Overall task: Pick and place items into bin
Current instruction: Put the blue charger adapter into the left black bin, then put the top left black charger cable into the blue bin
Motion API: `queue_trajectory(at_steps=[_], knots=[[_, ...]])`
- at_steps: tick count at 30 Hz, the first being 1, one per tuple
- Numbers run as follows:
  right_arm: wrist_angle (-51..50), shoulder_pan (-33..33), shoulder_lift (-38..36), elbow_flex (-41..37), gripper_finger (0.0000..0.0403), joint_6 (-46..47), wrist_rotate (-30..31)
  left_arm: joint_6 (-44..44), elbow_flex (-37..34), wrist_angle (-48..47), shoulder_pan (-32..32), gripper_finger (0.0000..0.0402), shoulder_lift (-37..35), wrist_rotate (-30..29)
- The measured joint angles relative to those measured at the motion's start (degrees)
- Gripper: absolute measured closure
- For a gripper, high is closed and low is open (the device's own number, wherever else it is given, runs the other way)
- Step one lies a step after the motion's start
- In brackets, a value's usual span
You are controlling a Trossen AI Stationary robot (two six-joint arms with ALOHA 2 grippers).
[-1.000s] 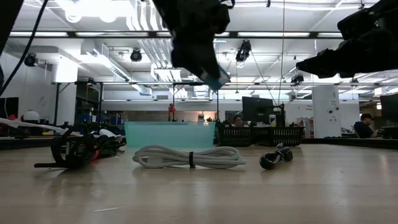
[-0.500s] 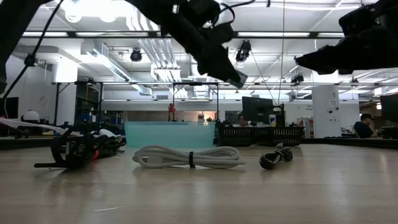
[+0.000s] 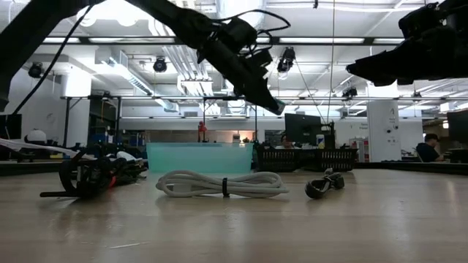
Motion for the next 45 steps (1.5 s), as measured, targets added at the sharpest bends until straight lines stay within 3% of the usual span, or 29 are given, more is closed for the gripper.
queue_trajectory(at_steps=[8, 22, 31, 45], knots=[[0.8, 0.0, 0.0, 0.0, 0.0188, -0.3, 2.4, -2.2, 0.7, 7.5, 3.2, 0.0268, 3.2, 0.0], [2.2, 0.0, 0.0, 0.0, 0.0188, -1.3, 4.4, -2.0, 5.3, 5.3, 6.8, 0.0268, 9.8, -0.4], [2.3, 0.0, 0.0, 0.0, 0.0188, -1.4, 4.4, -2.2, 5.3, 4.8, 6.6, 0.0243, 9.9, -0.4], [2.3, 0.0, 0.0, 0.0, 0.0188, -3.3, 4.4, -2.2, 5.6, 4.8, 6.2, 0.0236, 9.7, -0.3]])
